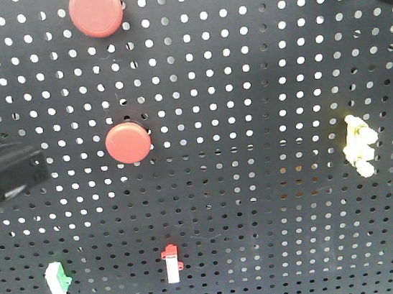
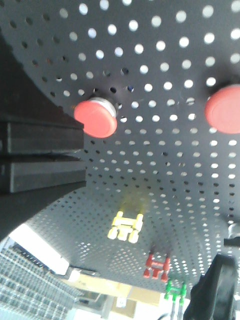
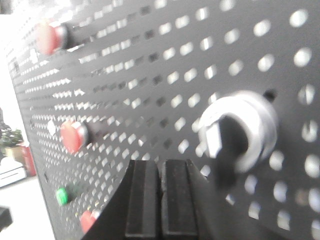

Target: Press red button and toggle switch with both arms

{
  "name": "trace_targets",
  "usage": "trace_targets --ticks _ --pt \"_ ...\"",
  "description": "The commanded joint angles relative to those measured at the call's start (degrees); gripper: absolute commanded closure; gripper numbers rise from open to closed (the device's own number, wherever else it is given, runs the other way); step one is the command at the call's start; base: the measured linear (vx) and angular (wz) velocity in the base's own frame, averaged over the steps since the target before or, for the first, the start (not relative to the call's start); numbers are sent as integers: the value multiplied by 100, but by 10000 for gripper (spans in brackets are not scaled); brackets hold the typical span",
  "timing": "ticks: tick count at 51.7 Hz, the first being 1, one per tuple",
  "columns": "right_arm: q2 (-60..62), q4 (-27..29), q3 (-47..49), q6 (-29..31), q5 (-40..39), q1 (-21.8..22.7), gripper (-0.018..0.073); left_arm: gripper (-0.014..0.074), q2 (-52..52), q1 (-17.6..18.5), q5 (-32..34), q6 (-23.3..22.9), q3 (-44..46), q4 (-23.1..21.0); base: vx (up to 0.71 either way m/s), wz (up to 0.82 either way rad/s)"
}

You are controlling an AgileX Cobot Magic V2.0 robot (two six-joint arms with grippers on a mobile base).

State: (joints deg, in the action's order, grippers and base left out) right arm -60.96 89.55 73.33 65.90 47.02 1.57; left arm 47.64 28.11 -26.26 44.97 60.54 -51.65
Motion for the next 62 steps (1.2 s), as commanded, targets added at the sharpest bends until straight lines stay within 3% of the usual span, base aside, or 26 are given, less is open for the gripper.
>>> trace_targets --ticks 1,7,20,41,62 --pt "-124 204 304 -12 -268 -242 562 595 -46 -7 384 -72 141 -225 0 0" --pt "-221 -66 336 -12 -626 -484 562 595 -51 -7 390 -103 141 -225 0 0" --pt "-44 -587 360 -132 -1237 -506 562 595 -50 -7 384 -103 141 -208 0 0" --pt "144 -2271 360 -1202 -1843 -506 562 595 -50 -7 408 -103 141 -206 0 0" --pt "231 -2357 360 -1246 -2403 -506 562 595 -50 -7 348 -103 141 -206 0 0"
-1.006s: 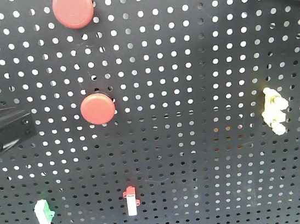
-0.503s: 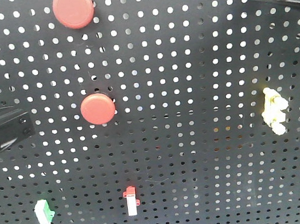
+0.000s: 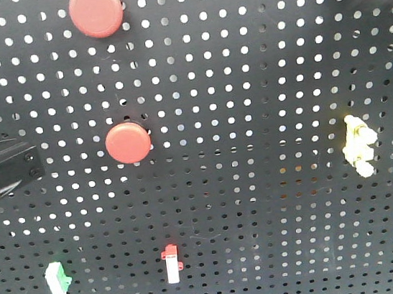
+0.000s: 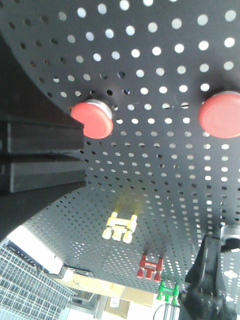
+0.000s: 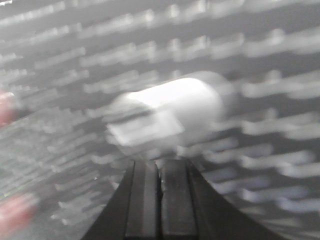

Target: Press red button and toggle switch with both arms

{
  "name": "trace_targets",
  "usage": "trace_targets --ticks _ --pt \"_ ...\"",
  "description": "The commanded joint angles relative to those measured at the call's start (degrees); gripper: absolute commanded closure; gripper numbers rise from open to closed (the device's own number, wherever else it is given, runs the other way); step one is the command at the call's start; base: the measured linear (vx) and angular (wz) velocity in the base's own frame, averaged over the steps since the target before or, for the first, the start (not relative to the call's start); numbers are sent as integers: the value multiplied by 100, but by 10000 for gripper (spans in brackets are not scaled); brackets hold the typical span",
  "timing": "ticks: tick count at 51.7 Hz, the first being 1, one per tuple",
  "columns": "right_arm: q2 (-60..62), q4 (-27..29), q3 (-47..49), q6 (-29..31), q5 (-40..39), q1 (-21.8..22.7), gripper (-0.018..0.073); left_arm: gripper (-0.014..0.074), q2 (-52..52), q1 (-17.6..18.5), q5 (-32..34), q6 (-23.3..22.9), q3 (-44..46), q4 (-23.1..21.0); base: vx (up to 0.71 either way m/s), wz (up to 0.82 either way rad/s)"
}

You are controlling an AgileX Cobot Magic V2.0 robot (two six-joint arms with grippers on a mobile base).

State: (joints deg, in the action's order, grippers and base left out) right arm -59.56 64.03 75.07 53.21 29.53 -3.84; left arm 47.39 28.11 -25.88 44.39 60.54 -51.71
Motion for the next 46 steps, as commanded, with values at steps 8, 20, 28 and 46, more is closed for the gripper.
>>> trace_targets --ticks 8,20,28,46 --pt "110 -81 185 -113 -479 35 562 595 -25 -7 315 -45 141 -199 0 0" --pt "561 -1788 180 -1309 -81 35 562 595 -54 -7 133 -56 141 74 0 0" --pt "1175 -3487 180 -2377 529 35 562 595 -54 -7 -90 -634 83 746 0 0" --pt "3555 -5299 -1795 -3184 876 35 562 595 -114 -7 -790 -2899 -888 3236 0 0"
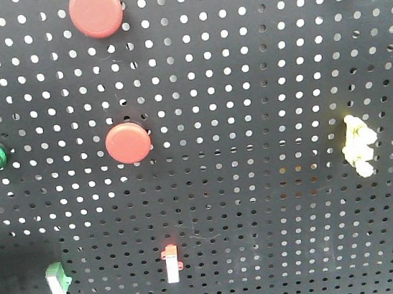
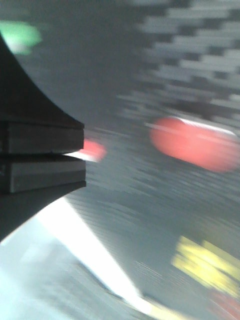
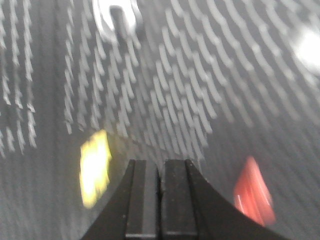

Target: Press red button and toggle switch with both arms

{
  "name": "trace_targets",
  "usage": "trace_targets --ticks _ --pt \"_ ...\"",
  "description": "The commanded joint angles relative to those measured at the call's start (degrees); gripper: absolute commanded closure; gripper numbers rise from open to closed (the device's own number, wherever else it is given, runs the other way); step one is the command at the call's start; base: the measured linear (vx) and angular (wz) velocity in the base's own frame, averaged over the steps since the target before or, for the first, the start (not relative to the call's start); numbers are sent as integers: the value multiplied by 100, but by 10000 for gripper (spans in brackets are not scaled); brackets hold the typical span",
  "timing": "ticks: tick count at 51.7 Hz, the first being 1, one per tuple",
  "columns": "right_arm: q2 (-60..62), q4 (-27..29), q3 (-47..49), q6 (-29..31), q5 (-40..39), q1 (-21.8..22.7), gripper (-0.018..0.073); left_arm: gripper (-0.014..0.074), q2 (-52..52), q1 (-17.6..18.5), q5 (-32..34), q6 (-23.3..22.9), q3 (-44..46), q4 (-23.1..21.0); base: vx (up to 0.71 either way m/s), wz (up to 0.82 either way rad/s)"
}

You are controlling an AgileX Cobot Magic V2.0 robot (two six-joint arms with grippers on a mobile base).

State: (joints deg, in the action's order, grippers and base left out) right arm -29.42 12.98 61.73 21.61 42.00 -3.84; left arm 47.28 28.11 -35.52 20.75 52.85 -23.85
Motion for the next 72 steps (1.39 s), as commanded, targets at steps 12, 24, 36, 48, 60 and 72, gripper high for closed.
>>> trace_targets --ticks 12,24,36,48,60,72 --pt "2551 -234 -1960 4 -316 35 562 595 -1130 -7 917 -646 -1479 815 0 0" --pt "2938 -94 -2552 -100 407 85 562 595 -3019 -7 1730 -646 -2814 810 0 0" --pt "2785 -158 -2620 -100 -368 85 562 595 -3707 -7 1997 -641 -3091 821 0 0" --pt "2785 -138 -2620 -100 -422 85 562 595 -3695 -7 1817 -641 -3091 810 0 0" --pt "2785 -138 -2620 -100 -422 85 562 595 -3695 -7 1817 -641 -3091 810 0 0" --pt "2785 -138 -2620 -100 -437 85 562 595 -3742 -112 1995 -617 -3439 861 0 0"
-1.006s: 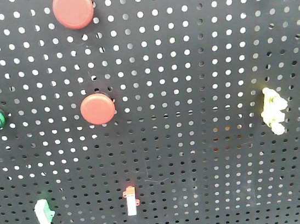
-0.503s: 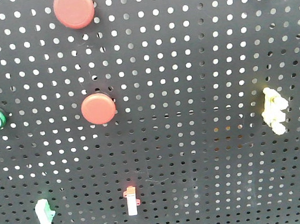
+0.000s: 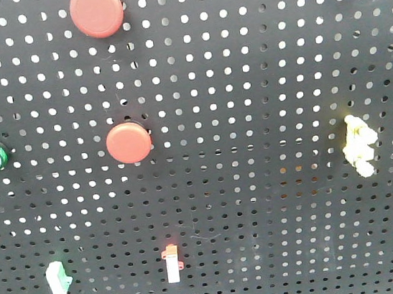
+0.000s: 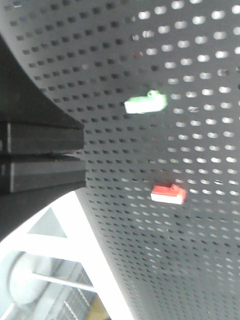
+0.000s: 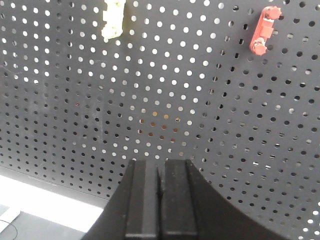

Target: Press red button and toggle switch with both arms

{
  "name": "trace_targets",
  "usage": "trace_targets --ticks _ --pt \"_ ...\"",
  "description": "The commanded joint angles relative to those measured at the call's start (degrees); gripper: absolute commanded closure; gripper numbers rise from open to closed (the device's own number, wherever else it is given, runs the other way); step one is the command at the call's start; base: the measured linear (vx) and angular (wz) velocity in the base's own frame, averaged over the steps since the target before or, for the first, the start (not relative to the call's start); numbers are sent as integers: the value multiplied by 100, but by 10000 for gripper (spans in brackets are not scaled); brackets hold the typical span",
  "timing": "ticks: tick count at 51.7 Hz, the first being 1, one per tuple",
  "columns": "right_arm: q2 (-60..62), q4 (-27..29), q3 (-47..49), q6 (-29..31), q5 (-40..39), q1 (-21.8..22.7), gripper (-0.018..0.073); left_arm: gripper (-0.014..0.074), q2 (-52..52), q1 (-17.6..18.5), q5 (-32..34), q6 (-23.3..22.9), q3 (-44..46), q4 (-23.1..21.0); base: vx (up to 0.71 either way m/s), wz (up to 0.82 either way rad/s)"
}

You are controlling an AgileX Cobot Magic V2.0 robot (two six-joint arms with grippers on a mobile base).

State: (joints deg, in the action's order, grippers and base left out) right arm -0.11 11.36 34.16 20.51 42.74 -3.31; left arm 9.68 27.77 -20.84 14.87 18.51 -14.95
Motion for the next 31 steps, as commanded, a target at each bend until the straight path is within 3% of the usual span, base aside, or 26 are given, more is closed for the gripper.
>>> trace_targets --ticks 1,6,15,23,31 --pt "-146 23 136 11 -510 32 562 595 0 -157 548 17 -62 88 0 1" --pt "-146 23 136 11 -504 32 562 595 -163 -719 685 113 -406 468 0 1" --pt "-146 23 136 11 -504 32 562 595 -515 -1813 1468 100 -1391 543 0 0" --pt "-146 23 136 11 -509 32 562 595 -1194 -2031 2114 -292 -2257 667 0 0" --pt "-128 23 141 11 -481 32 562 595 -1136 -1986 1815 -802 -2218 1251 0 0"
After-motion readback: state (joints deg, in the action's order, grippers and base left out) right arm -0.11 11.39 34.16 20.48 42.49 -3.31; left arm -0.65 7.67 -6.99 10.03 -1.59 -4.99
